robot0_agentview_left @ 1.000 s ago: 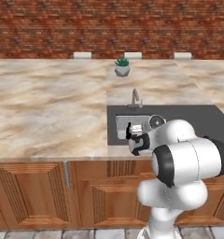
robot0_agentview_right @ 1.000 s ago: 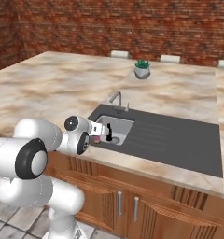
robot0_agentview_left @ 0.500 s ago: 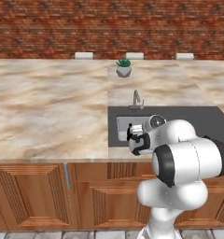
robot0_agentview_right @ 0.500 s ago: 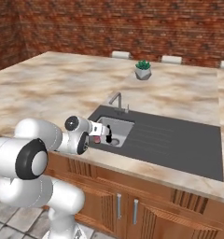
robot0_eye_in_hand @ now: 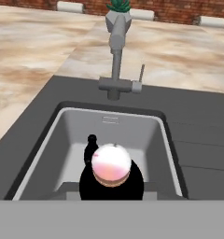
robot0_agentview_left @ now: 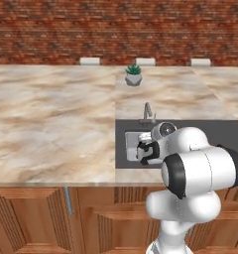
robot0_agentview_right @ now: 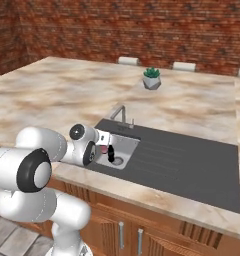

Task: Place the large bottle from the dining counter next to the other large bottle outside the sink, and place the small bottle from the dining counter next to the other small bottle inside the sink.

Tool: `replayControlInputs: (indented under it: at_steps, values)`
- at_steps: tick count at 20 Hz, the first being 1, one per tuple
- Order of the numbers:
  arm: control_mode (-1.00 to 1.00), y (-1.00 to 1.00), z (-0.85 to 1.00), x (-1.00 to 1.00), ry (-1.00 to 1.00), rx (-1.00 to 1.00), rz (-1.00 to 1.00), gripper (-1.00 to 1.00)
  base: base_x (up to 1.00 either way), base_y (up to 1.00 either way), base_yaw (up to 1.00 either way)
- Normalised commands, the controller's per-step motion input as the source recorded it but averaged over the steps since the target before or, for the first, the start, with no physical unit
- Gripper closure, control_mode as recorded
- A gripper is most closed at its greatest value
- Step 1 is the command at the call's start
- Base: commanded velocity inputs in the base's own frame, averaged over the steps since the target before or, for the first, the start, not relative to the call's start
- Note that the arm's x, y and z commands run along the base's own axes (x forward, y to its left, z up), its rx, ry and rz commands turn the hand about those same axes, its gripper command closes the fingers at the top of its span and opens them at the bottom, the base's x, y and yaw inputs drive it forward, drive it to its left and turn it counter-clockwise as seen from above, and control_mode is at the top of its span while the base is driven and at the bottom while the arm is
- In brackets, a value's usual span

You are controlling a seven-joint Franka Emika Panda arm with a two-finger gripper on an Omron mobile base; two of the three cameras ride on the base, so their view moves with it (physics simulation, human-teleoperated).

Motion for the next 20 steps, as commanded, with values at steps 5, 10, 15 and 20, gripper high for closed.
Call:
replayControlInputs:
  at_steps: [5, 10, 15, 20]
  values:
    - [1.00, 0.00, 0.00, 0.00, 0.00, 0.00, 0.00, 1.00, 0.26, -0.27, 0.04]
    - [1.00, 0.00, 0.00, 0.00, 0.00, 0.00, 0.00, 1.00, 0.00, -0.21, 0.09]
    - [1.00, 0.00, 0.00, 0.00, 0.00, 0.00, 0.00, 1.00, 0.00, -0.27, 0.09]
    - [1.00, 0.00, 0.00, 0.00, 0.00, 0.00, 0.00, 1.00, 0.00, -0.13, 0.03]
